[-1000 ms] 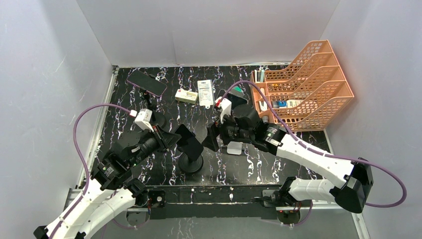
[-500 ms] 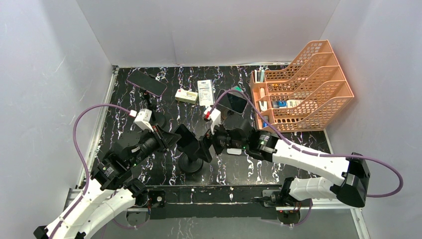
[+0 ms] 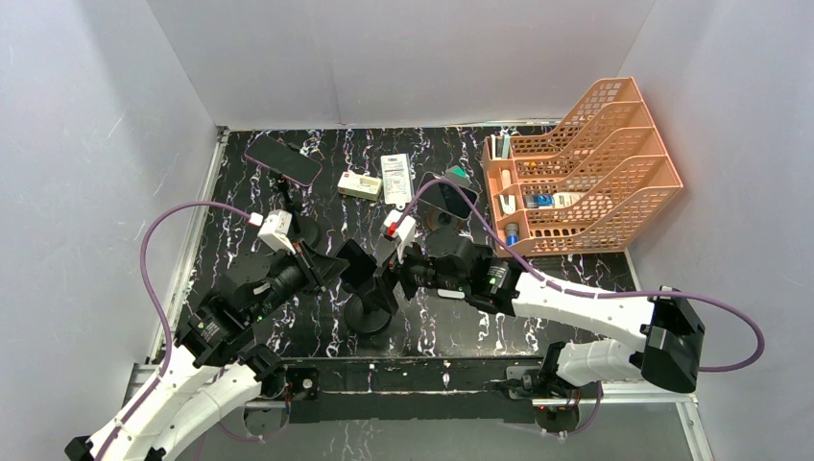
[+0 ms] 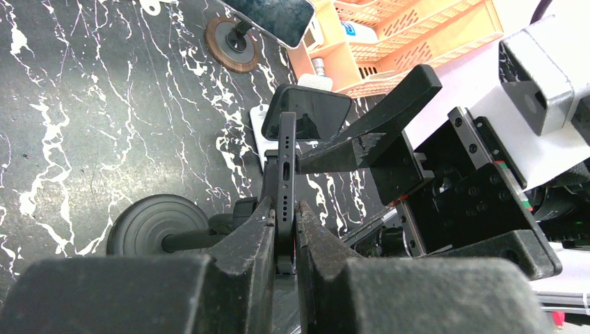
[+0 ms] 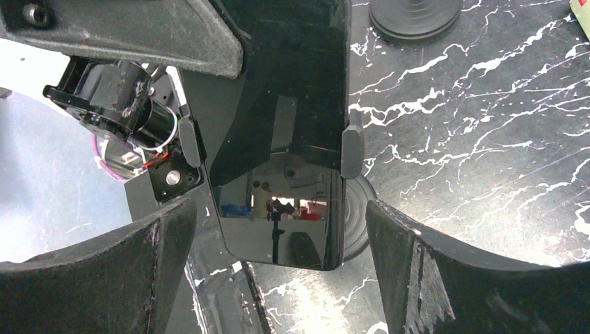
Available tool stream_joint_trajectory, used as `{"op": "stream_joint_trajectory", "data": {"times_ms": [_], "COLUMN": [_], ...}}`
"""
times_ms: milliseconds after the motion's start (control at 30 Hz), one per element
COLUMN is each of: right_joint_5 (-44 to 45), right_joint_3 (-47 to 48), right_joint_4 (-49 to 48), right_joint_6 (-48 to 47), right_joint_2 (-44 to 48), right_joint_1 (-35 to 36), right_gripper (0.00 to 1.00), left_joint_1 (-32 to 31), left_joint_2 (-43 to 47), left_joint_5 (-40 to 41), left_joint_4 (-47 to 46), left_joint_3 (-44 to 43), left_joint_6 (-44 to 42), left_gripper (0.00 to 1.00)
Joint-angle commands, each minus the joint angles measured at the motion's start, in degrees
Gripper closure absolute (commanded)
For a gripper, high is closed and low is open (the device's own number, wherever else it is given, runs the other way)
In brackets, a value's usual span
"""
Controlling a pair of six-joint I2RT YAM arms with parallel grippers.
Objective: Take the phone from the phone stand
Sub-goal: Move the phone stand with the phone to the center of the board.
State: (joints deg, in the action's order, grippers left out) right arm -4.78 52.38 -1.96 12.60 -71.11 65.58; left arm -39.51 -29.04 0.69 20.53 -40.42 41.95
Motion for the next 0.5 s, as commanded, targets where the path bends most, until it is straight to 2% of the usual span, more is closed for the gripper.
{"op": "stream_joint_trajectory", "data": {"times_ms": [0,167,467], "right_joint_5": [-1.97,-3.88,-1.76], "right_joint_3": [-2.02,-5.10,-6.48], "right_joint_4": [-7.06,-11.47,-13.65], "right_joint_6": [-1.39,-0.46,1.70], "right_joint_2": [0.51,1.23,-0.28], "right_joint_1": [0.59,0.68,0.69], "right_gripper": [0.01,0.01,0.01], "left_joint_1": [-0.13,-0.13,-0.13], "left_joint_2": [-0.42,-0.58,-0.99], "left_joint_5": [1.51,1.51,1.33], "left_joint_4": [5.68,5.81,5.66], "left_joint_3": [0.89,0.79,0.63], "left_joint_6": [-1.16,-1.09,-1.01], "left_gripper": [1.00,1.00,1.00]}}
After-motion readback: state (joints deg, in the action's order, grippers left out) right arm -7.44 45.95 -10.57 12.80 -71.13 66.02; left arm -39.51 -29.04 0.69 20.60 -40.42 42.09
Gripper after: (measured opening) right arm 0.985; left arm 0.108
